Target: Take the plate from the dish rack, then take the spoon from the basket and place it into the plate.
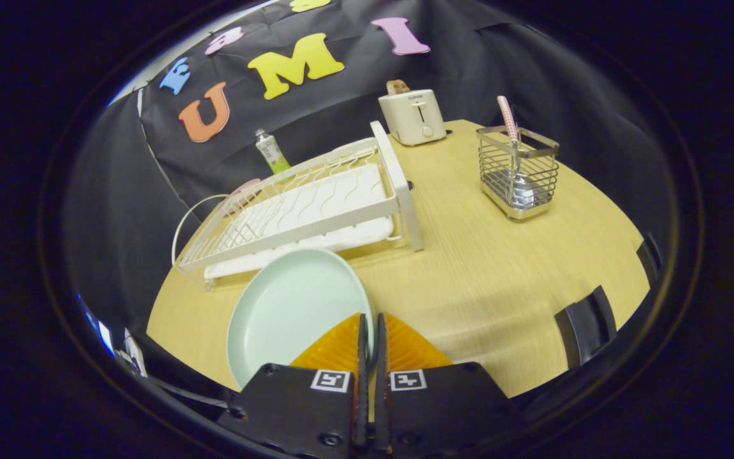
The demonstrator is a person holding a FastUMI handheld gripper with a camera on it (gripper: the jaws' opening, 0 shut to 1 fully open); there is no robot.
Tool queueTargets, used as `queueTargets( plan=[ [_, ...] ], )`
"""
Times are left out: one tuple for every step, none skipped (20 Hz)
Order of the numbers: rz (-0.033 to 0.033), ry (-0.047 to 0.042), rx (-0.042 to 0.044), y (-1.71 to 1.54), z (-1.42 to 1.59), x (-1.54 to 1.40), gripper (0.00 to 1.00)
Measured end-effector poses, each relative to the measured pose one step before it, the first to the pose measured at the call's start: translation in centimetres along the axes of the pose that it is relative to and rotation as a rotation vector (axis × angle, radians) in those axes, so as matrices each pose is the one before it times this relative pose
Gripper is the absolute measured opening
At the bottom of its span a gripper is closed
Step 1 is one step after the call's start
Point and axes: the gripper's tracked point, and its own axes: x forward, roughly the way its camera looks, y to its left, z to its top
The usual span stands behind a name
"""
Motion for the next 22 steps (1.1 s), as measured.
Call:
queueTargets(
  plan=[
    [-0.00430,-0.00388,0.00012,-0.391,-0.067,0.282,0.10],
    [-0.00173,-0.00010,0.00305,-0.347,-0.319,0.246,0.10],
    [0.00084,0.00168,0.00696,-0.201,-0.176,0.235,0.10],
    [0.00156,0.00128,0.00186,-0.318,-0.007,0.127,0.10],
    [-0.00405,0.00417,-0.00445,-0.330,-0.062,0.290,0.11],
    [-0.00470,-0.00001,0.00264,-0.136,-0.290,0.038,0.12],
    [0.00394,-0.00390,0.00464,-0.115,0.148,-0.022,0.12],
    [0.01191,-0.00233,0.01067,0.039,0.076,-0.011,0.13],
    [-0.00005,-0.00030,0.02072,-0.207,0.138,-0.197,0.12],
    [-0.00214,-0.01985,0.01342,-0.416,0.404,-0.378,0.13],
    [-0.00154,-0.02720,0.00248,-0.317,0.679,-0.465,0.14],
    [-0.01446,-0.03147,0.00012,-0.575,0.540,-0.480,0.17],
    [-0.01062,-0.03199,-0.00275,-0.465,0.751,-0.513,0.31],
    [0.00669,-0.02597,-0.01555,-0.021,0.784,-0.348,0.42],
    [0.00071,-0.02205,-0.01351,-0.346,0.805,-0.057,0.53],
    [-0.00840,-0.02799,-0.01571,-0.773,0.550,-0.449,0.65],
    [-0.01170,-0.03244,-0.01988,-0.571,0.730,-0.266,0.76],
    [-0.00743,-0.03033,-0.02973,-0.491,0.773,-0.175,0.84],
    [-0.01761,-0.02826,-0.02786,-0.687,0.800,-0.114,0.92],
    [-0.02730,-0.02608,-0.02590,-1.005,0.860,0.102,0.97],
    [-0.02600,-0.02558,-0.01598,-0.842,0.695,0.006,1.00],
    [-0.01742,-0.01888,-0.01120,-0.820,0.630,0.030,1.00]
  ],
)
